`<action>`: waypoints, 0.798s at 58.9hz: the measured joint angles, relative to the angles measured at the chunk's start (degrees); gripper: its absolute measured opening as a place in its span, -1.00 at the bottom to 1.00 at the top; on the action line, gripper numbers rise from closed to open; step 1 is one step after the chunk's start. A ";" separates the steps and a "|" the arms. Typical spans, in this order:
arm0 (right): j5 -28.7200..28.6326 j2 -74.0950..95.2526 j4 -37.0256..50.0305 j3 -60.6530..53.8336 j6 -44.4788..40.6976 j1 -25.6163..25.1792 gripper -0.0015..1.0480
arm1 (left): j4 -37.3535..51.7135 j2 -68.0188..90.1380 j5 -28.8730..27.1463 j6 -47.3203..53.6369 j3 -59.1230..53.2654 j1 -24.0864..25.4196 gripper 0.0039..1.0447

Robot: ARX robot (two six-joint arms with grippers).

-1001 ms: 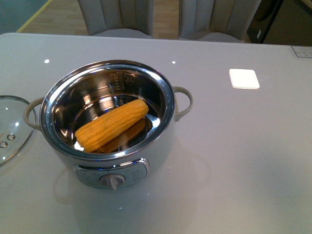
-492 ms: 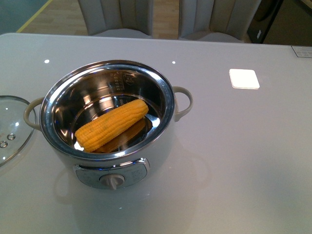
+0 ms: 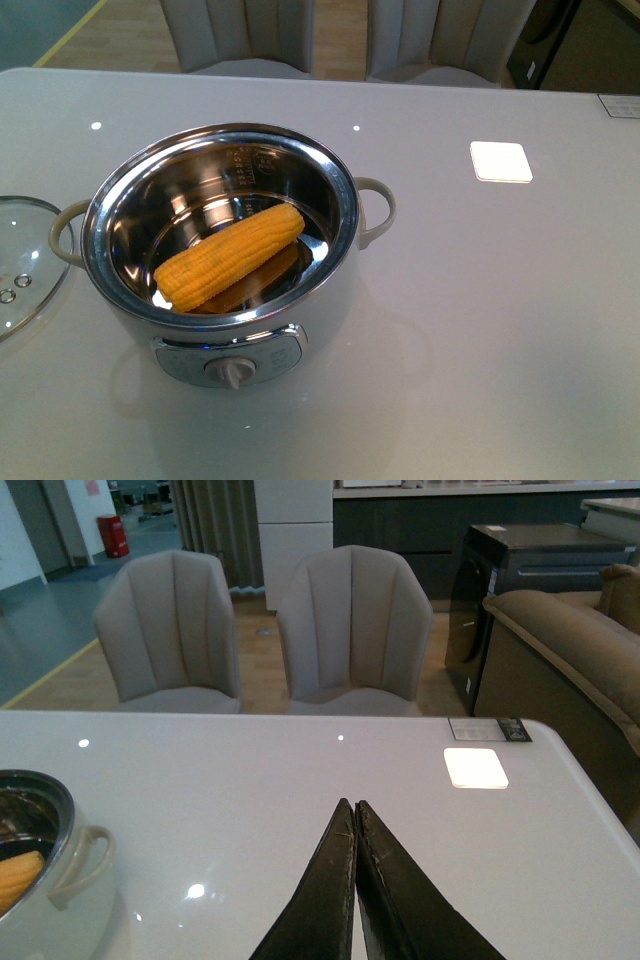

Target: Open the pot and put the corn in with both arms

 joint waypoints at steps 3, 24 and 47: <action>0.00 -0.72 -0.70 0.00 0.00 0.00 -0.96 | 0.00 0.00 0.00 0.00 0.00 0.00 0.88; 0.02 -11.96 -12.35 0.00 0.00 -0.02 -0.96 | -0.02 0.00 0.00 0.00 0.00 0.00 0.88; 0.02 -12.13 -12.46 0.00 -0.09 0.00 -0.73 | -0.02 0.00 0.00 0.00 0.00 0.00 0.88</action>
